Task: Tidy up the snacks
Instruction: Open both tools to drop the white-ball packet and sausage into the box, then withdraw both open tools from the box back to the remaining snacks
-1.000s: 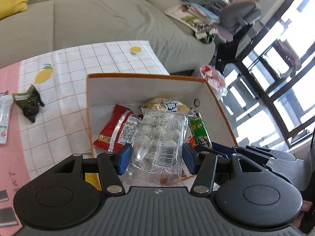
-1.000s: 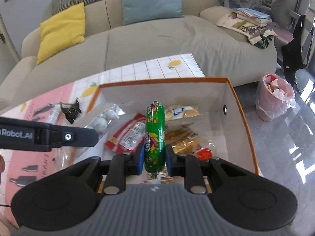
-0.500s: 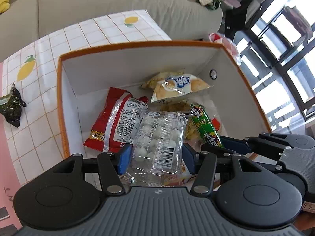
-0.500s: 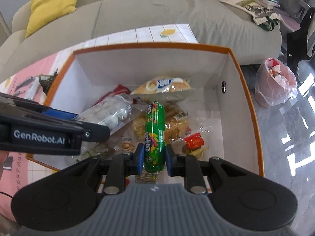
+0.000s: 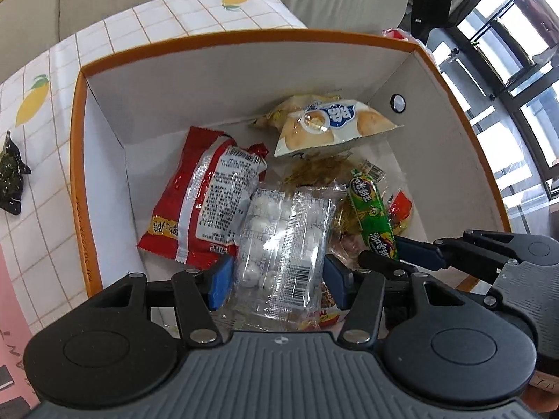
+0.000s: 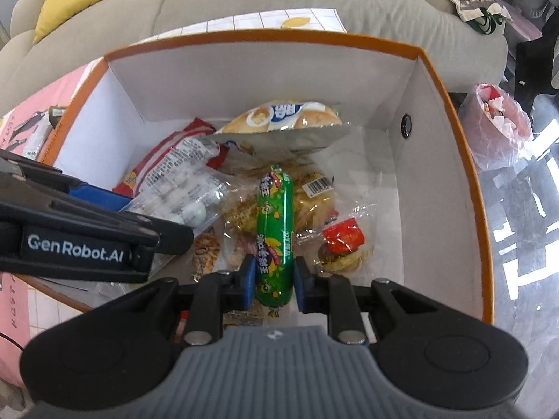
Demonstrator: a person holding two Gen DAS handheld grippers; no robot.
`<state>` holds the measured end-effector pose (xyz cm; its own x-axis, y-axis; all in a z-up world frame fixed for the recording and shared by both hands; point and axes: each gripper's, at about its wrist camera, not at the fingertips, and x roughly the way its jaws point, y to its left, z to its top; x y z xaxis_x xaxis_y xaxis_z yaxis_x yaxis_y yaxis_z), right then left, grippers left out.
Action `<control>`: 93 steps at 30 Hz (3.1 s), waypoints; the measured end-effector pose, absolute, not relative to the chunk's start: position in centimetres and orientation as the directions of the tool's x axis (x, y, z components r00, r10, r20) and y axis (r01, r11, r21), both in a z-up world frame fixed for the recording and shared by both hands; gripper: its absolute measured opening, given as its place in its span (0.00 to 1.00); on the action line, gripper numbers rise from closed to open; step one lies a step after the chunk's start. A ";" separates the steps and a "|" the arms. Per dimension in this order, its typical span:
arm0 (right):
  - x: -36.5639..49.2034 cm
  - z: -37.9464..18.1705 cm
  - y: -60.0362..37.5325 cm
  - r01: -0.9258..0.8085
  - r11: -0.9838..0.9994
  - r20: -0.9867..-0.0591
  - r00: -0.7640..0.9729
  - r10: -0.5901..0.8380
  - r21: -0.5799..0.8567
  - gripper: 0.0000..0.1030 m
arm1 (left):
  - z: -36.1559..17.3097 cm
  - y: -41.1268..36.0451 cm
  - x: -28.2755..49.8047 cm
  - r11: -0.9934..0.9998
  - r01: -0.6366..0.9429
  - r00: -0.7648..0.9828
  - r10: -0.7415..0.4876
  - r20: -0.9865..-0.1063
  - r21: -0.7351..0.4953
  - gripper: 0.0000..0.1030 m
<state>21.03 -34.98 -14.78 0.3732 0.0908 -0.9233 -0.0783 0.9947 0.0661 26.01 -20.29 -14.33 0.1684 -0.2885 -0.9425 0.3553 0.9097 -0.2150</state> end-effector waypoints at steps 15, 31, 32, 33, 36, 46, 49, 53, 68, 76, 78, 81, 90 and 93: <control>20.9 -13.4 -34.3 -0.101 0.995 -0.917 0.395 0.062 0.024 0.36 | -12.8 -19.5 25.6 0.908 0.341 0.179 -0.317 -0.931 -0.244 0.70; 16.3 -8.7 -32.2 0.033 0.986 -0.792 0.592 -0.150 -0.162 0.86 | -6.7 -16.6 21.2 0.906 0.365 0.376 -0.354 -0.856 -0.214 0.76; 15.7 -8.3 -31.8 0.050 0.985 -0.772 0.615 -0.160 -0.164 0.86 | -6.2 -16.0 20.6 0.909 0.359 0.398 -0.354 -0.846 -0.211 0.76; 15.0 -8.0 -31.5 0.063 0.986 -0.756 0.635 -0.157 -0.152 0.87 | -5.9 -15.4 20.2 0.912 0.353 0.414 -0.354 -0.838 -0.210 0.76; 13.2 -7.4 -30.4 0.095 0.992 -0.721 0.680 -0.130 -0.089 0.88 | -5.1 -13.5 18.7 0.922 0.328 0.468 -0.347 -0.813 -0.205 0.76; 9.2 -7.6 -24.9 0.088 0.996 -0.660 0.750 -0.048 0.027 0.89 | -4.7 -5.9 14.6 0.967 0.206 0.592 -0.245 -0.768 -0.150 0.76; 8.6 -7.6 -23.2 0.054 0.997 -0.649 0.761 -0.002 0.061 0.89 | -5.3 -3.5 14.0 0.973 0.172 0.596 -0.225 -0.771 -0.151 0.76; 8.5 -7.6 -20.6 -0.020 0.998 -0.636 0.769 0.054 0.061 0.89 | -6.2 -0.3 13.7 0.982 0.114 0.591 -0.191 -0.784 -0.154 0.76; 11.7 -9.3 -11.4 -0.227 0.973 -0.603 0.782 0.160 -0.035 0.87 | -9.6 8.3 15.1 0.987 -0.039 0.583 -0.104 -0.806 -0.155 0.76; 15.3 -12.3 -8.3 -0.287 0.955 -0.658 0.732 0.174 -0.068 0.83 | -12.1 11.9 17.2 0.979 -0.068 0.593 -0.116 -0.797 -0.193 0.76; 16.4 -13.0 -7.9 -0.294 0.954 -0.673 0.718 0.176 -0.065 0.80 | -12.6 12.6 18.0 0.980 -0.068 0.593 -0.111 -0.798 -0.187 0.76; 18.3 -13.9 -7.4 -0.298 0.953 -0.689 0.702 0.179 -0.056 0.76 | -13.3 13.2 19.6 0.982 -0.054 0.600 -0.114 -0.792 -0.182 0.76; 24.4 -15.4 -6.1 -0.340 0.939 -0.700 0.681 0.214 -0.043 0.72 | -15.5 12.9 25.0 0.984 0.051 0.600 -0.165 -0.783 -0.168 0.79; 26.8 -16.4 -5.4 -0.362 0.928 -0.719 0.668 0.194 -0.086 0.76 | -16.4 13.2 26.8 0.982 0.041 0.586 -0.175 -0.791 -0.187 0.80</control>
<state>26.76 -5.39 -16.42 0.6679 0.1937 -0.7186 -0.3622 0.9281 -0.0865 26.85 13.21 -16.40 0.5863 -0.1753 -0.7909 0.0415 0.9815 -0.1869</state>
